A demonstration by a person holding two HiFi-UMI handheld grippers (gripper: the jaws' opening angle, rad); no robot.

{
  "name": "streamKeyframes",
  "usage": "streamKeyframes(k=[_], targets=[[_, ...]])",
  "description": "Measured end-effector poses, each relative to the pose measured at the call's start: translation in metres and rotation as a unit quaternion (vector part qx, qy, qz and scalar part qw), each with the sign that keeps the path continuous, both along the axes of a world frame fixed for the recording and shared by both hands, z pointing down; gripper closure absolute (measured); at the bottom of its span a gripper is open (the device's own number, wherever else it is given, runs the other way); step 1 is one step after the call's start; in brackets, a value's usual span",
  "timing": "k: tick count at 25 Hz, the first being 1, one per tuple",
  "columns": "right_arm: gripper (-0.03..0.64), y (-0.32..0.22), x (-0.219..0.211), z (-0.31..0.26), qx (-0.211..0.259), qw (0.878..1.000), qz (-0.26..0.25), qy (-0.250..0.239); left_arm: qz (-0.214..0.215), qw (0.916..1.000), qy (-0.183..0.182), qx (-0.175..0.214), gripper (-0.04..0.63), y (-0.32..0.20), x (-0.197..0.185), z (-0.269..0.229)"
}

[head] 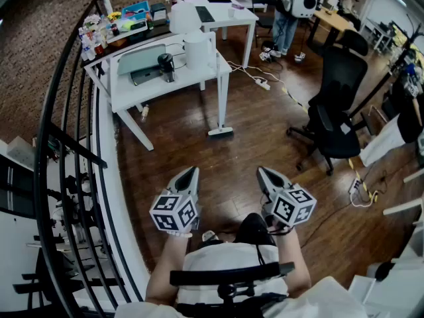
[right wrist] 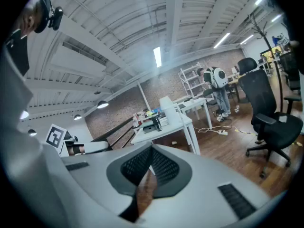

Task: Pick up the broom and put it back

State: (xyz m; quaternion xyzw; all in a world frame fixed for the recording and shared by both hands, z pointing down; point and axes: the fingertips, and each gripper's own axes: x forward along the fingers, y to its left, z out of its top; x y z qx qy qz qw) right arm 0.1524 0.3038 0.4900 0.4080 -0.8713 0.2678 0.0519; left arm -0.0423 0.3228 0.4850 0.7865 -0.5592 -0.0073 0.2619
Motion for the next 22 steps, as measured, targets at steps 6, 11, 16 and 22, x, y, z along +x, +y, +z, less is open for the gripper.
streamKeyframes(k=[6, 11, 16, 22], targets=[[0.609, -0.022, -0.015, -0.002, 0.004, 1.000, -0.004, -0.005, -0.003, 1.0000, 0.003, 0.002, 0.606, -0.018, -0.011, 0.003], [0.609, -0.061, -0.024, 0.004, 0.005, 1.000, -0.011, -0.012, -0.008, 1.0000, 0.002, 0.004, 0.606, -0.051, -0.014, 0.006], [0.609, -0.141, -0.033, 0.017, 0.008, 0.999, -0.029, -0.020, -0.012, 0.9999, -0.006, 0.008, 0.606, -0.122, -0.010, 0.013], [0.609, -0.258, -0.044, 0.016, 0.001, 0.998, -0.058, -0.032, -0.028, 0.9995, -0.017, 0.001, 0.606, -0.233, -0.006, 0.009]])
